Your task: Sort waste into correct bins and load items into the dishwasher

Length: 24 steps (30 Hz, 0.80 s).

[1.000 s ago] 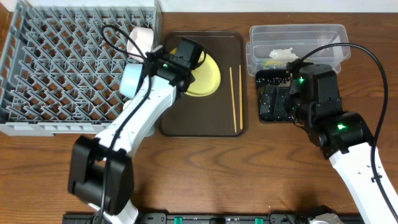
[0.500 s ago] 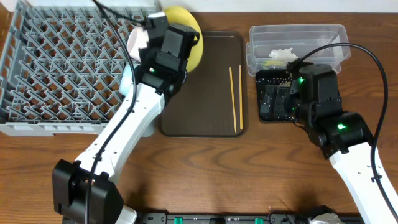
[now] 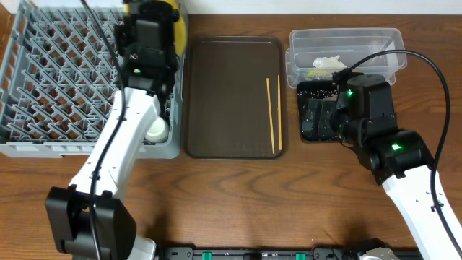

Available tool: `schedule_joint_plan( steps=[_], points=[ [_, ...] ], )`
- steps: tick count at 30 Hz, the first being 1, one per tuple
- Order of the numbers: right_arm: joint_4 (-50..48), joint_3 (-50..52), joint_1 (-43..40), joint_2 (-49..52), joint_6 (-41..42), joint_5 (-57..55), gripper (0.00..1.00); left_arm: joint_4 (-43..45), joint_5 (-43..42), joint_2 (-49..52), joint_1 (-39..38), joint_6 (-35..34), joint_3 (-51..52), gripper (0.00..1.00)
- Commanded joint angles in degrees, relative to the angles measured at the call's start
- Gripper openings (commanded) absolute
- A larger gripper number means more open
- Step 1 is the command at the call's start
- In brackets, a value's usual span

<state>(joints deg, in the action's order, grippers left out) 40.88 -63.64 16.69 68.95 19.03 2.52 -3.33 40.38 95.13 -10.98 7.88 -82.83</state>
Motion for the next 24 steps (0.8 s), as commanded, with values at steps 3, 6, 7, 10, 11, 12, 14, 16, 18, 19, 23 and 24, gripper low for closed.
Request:
schedule_joint_plan(
  steps=[3,6,7,10,11,12,14,16,18,19,23,24],
  points=[
    [-0.1,-0.3,-0.3,0.1,0.2,-0.8,0.99,3.5,0.0,-0.8,4.0,8.0,0.0,0.07],
    [-0.1,-0.3,-0.3,0.1,0.2,-0.8,0.99,4.2,-2.1,-0.8,6.4,9.1,0.0,0.07],
    [-0.1,-0.3,-0.3,0.1,0.2,-0.8,0.99,4.5,-2.6,-0.8,7.3,9.2,0.0,0.07],
    [-0.1,-0.3,-0.3,0.1,0.2,-0.8,0.99,5.3,-5.3,-0.7,9.6,10.6,0.0,0.07],
    [-0.1,-0.3,-0.3,0.1,0.2,-0.8,0.99,5.5,-7.4,-0.6,10.3,11.3,0.0,0.07],
    [-0.1,-0.3,-0.3,0.1,0.2,-0.8,0.99,5.4,-9.9,-0.5,10.8,12.5,0.0,0.07],
    [-0.1,-0.3,-0.3,0.1,0.2,-0.8,0.99,6.2,-13.6,0.4,11.4,16.8,0.0,0.07],
    [-0.1,-0.3,-0.3,0.1,0.2,-0.8,0.99,8.5,-13.8,2.0,11.5,21.9,0.0,0.07],
    [-0.1,-0.3,-0.3,0.1,0.2,-0.8,0.99,11.6,-13.8,4.3,11.6,27.8,0.0,0.07],
    [-0.1,-0.3,-0.3,0.1,0.2,-0.8,0.99,12.8,-13.3,5.2,11.6,29.3,0.0,0.07],
    [-0.1,-0.3,-0.3,0.1,0.2,-0.8,0.99,20.3,-8.0,9.5,11.6,32.1,0.0,0.07],
    [-0.1,-0.3,-0.3,0.1,0.2,-0.8,0.99,21.7,-7.2,10.4,11.6,32.5,0.0,0.07]
  ],
)
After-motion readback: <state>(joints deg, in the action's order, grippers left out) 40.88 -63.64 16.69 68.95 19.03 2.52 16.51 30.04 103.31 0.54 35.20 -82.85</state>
